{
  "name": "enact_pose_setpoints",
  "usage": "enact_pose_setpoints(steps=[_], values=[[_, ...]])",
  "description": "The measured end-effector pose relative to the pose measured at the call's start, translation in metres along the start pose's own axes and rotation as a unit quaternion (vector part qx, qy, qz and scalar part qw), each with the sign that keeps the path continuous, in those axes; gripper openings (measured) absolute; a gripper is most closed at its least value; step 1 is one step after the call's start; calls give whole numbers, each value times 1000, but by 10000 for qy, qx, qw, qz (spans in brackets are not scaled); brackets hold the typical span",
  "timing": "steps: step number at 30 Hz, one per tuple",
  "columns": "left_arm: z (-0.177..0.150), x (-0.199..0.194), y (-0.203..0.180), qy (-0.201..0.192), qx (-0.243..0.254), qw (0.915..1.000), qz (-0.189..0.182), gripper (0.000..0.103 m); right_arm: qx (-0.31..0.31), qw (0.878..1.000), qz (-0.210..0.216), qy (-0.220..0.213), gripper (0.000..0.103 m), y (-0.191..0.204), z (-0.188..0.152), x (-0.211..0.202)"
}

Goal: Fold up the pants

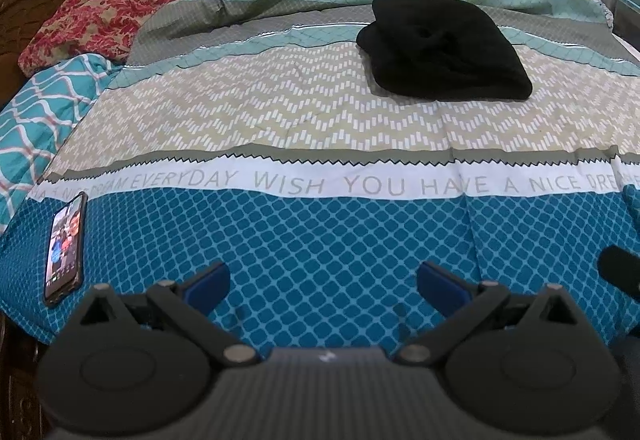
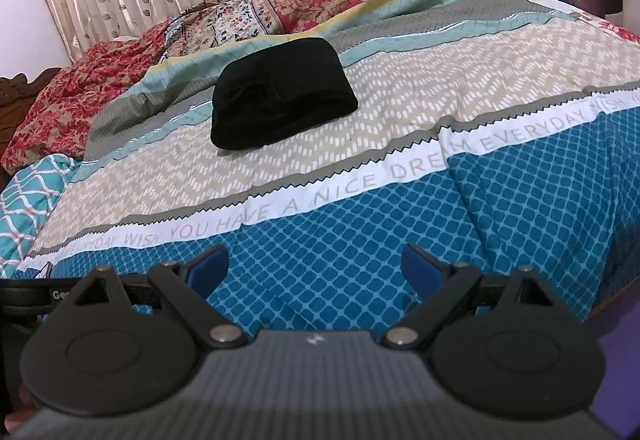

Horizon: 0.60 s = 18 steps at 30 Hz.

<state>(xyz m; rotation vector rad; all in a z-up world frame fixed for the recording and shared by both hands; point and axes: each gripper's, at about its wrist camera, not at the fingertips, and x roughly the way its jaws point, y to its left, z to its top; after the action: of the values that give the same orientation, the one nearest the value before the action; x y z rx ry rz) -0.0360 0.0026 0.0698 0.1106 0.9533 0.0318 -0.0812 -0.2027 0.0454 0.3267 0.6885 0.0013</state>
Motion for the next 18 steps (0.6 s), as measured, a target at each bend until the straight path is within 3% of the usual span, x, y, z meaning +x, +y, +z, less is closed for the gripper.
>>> enact_pose_setpoints(steps=[18], values=[[0, -3, -4, 35, 61, 10000, -42, 103, -14, 10000, -41, -89, 95, 4, -1, -3]])
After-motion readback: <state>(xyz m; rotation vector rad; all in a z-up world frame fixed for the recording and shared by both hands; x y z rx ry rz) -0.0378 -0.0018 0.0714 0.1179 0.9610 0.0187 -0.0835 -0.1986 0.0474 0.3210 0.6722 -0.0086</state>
